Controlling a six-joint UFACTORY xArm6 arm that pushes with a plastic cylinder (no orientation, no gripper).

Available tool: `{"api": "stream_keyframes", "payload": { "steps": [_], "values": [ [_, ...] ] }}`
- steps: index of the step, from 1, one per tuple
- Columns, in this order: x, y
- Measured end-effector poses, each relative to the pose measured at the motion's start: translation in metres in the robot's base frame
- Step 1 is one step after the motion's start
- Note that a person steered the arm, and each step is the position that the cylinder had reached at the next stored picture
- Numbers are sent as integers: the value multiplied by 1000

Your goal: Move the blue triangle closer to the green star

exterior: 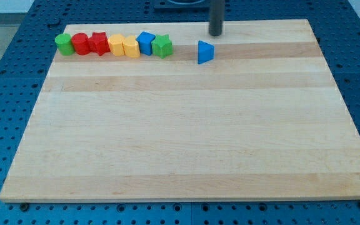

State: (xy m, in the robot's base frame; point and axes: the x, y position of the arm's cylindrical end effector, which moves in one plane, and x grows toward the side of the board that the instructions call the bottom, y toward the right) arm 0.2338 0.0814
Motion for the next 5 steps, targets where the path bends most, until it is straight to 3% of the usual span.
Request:
{"api": "stream_keyframes", "payload": {
  "steps": [3, 5],
  "values": [
    [125, 15],
    [142, -33]
  ]
}}
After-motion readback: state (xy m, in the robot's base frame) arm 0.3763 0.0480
